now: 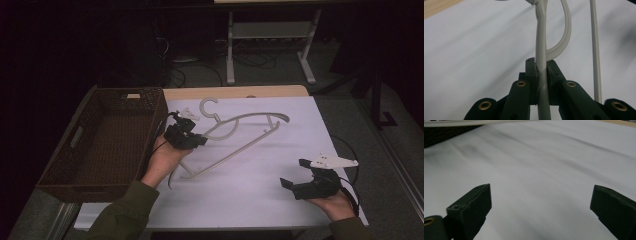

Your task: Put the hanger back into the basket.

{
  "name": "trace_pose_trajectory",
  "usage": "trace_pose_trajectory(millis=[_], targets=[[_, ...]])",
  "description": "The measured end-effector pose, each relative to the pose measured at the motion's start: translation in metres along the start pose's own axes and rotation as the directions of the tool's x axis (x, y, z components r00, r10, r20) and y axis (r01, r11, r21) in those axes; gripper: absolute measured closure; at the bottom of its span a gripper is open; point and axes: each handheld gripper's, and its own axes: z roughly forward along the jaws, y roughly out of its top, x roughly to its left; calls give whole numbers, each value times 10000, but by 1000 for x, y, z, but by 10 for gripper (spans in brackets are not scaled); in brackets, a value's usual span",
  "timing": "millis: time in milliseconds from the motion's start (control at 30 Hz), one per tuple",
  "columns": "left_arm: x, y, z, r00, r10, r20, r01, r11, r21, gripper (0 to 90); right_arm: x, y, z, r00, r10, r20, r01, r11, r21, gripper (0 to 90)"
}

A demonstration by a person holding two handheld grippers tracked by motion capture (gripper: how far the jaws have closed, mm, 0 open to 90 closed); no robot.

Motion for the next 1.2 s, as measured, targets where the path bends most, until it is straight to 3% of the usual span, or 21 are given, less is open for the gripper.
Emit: trace_pose_trajectory(millis=[333,633,867,1200], targets=[[17,16,-32,9995,24,-323,-27,9999,-110,825,-3,-2,0,9999,54,144,-51,9998,-206,17],[35,19,-61,9975,37,-708,-59,9995,-309,825,-3,-2,0,9998,27,197,-22,9998,-211,17],[59,8,-86,9938,-146,-1106,103,9992,-394,825,-3,-3,1,9998,-30,208,34,9998,-176,18],[99,-20,-124,9791,-891,-1826,778,9946,-683,826,-2,-3,2,9996,-4,273,7,9999,-111,18]])
